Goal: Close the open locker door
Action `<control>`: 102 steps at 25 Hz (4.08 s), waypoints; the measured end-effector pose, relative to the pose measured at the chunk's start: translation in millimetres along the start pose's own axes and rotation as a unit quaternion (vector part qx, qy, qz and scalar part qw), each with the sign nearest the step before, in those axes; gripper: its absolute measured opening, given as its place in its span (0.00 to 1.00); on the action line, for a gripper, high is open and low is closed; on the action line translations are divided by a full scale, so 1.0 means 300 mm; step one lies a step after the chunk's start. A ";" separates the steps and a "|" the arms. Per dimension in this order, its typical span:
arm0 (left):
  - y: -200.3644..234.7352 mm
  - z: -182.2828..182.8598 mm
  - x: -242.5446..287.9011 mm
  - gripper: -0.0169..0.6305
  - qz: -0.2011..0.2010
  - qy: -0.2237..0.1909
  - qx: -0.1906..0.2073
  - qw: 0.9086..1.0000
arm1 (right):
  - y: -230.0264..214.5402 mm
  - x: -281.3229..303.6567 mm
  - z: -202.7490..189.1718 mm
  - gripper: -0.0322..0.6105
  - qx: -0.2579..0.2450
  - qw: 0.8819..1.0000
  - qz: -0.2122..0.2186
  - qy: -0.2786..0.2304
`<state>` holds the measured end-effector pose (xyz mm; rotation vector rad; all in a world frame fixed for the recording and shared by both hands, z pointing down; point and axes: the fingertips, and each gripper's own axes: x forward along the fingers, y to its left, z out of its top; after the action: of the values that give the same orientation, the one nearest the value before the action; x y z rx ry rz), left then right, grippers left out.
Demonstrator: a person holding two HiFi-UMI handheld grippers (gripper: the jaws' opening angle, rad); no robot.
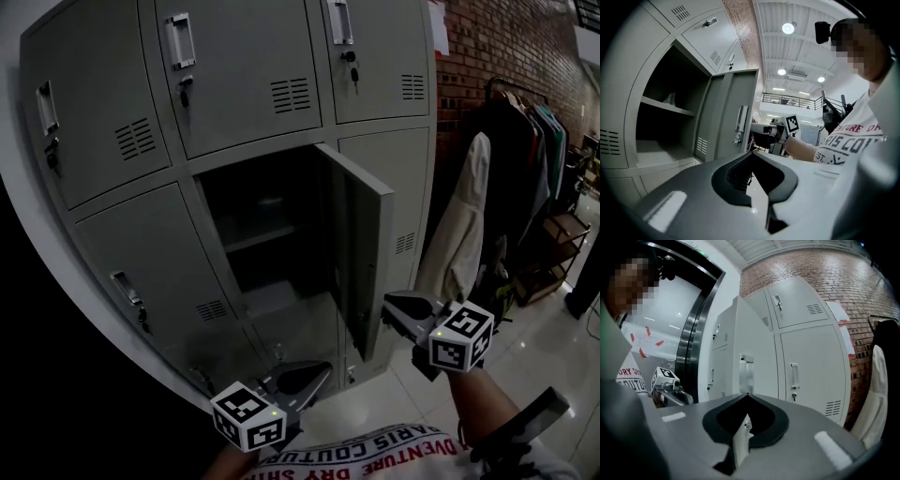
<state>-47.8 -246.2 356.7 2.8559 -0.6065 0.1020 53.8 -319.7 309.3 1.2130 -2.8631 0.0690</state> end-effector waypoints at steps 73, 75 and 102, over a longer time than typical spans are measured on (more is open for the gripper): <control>-0.156 -0.255 -0.217 0.03 0.163 -0.030 -0.109 0.980 | 0.681 -0.167 -0.464 0.04 0.062 0.933 0.314 0.165; -0.284 -0.302 -0.193 0.03 0.169 -0.026 -0.108 0.979 | 0.702 -0.300 -0.478 0.04 0.083 0.933 0.312 0.161; -0.860 -0.356 -0.063 0.03 0.182 -0.005 -0.059 0.982 | 0.770 -0.832 -0.419 0.04 0.099 0.939 0.315 0.094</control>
<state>38.1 15.5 407.1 2.6030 -1.0917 0.1069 62.8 26.5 416.8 0.2298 -2.9859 0.4646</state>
